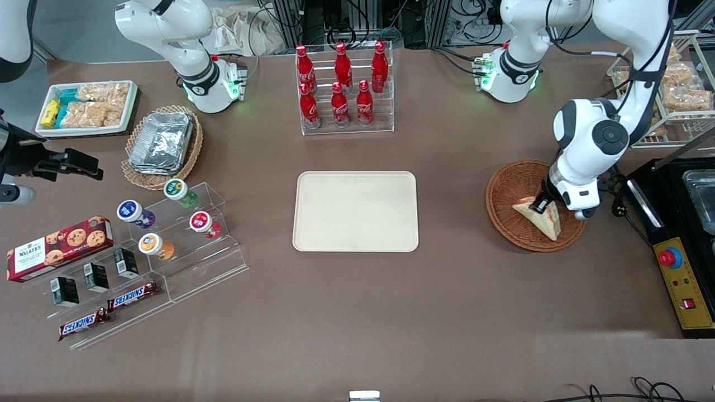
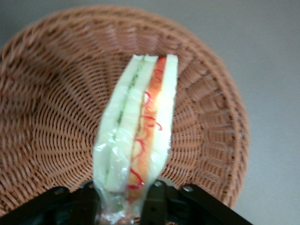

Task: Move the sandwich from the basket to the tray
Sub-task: 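Lower the left gripper onto the sandwich and close on it, then lift the held sandwich up out of the basket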

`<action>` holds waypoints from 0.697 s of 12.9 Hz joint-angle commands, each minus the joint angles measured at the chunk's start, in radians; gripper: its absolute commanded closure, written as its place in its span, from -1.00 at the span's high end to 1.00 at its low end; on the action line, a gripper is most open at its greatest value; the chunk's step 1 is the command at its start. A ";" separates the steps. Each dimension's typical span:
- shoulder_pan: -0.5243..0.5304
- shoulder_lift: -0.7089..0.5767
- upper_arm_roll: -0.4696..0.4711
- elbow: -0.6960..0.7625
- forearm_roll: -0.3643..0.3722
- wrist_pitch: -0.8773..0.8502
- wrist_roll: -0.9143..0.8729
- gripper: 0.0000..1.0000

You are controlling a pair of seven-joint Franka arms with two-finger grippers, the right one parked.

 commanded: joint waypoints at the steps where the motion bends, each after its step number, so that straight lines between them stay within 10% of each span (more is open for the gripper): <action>1: 0.000 -0.111 0.003 0.078 0.008 -0.215 0.124 -1.00; 9: -0.010 -0.122 -0.049 0.658 0.006 -0.954 0.539 -1.00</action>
